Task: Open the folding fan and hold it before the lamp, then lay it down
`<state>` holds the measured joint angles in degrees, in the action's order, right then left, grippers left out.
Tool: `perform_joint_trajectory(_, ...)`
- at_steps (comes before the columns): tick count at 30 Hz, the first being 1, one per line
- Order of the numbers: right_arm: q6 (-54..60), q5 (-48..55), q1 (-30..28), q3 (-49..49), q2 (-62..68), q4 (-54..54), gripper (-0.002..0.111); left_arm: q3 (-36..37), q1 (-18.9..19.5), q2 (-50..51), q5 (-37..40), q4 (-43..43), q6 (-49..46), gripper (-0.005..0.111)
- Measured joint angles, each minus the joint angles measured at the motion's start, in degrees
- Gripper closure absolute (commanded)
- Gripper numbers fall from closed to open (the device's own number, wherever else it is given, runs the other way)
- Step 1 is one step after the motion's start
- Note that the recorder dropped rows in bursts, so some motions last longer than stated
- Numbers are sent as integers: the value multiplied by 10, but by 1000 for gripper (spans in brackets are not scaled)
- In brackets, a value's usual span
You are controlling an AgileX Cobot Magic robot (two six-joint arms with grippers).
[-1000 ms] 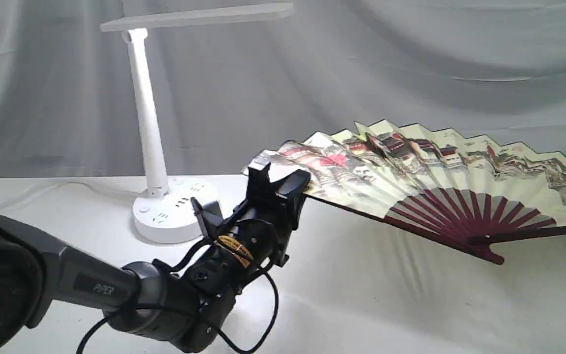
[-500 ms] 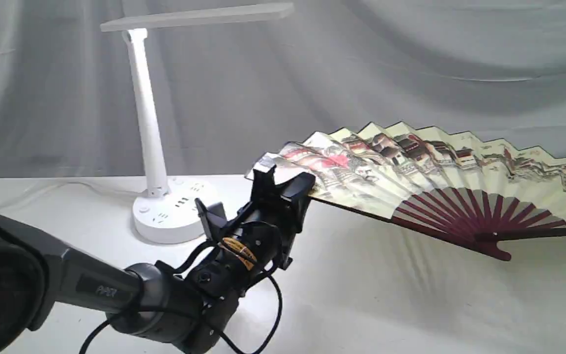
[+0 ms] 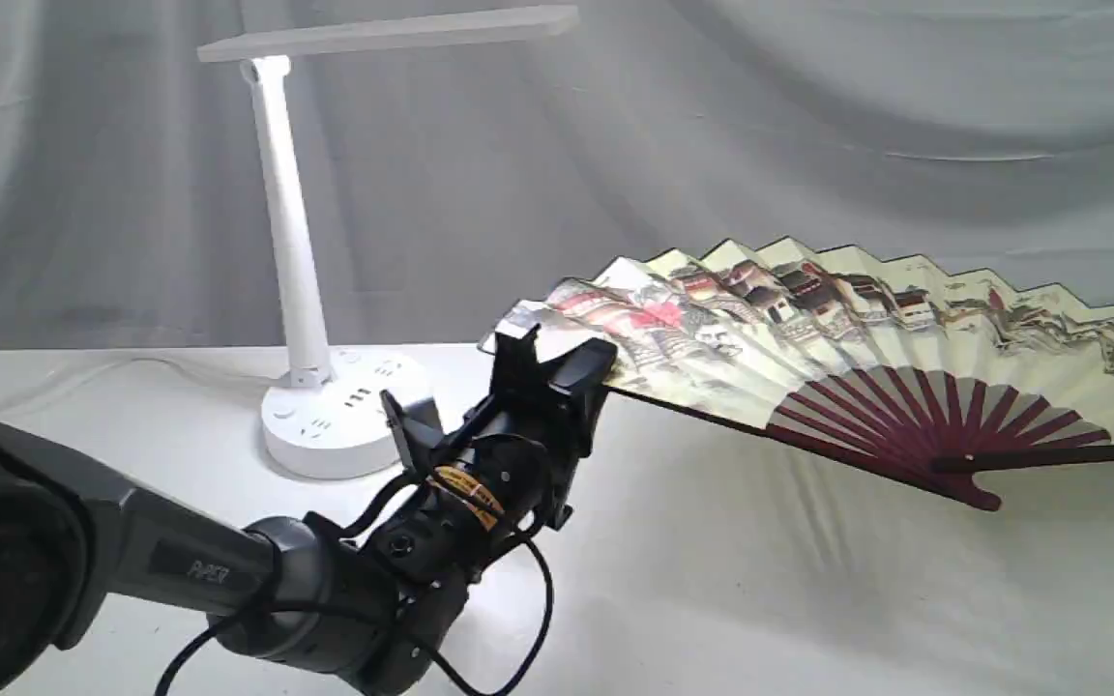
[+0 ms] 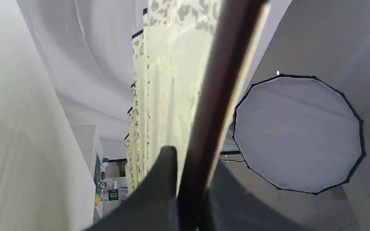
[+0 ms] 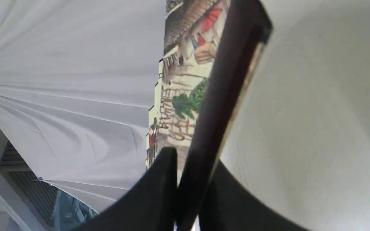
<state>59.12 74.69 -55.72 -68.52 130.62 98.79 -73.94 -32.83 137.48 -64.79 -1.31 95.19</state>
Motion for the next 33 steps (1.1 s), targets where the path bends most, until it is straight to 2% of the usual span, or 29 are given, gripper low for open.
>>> perform_joint_trajectory(21,-10,-2,65,0,-2,15,108,140,4,-99,0,64,-2,107)
perform_joint_trajectory(33,-15,-13,113,1,-71,27,108,207,10,-169,0,108,-8,107)
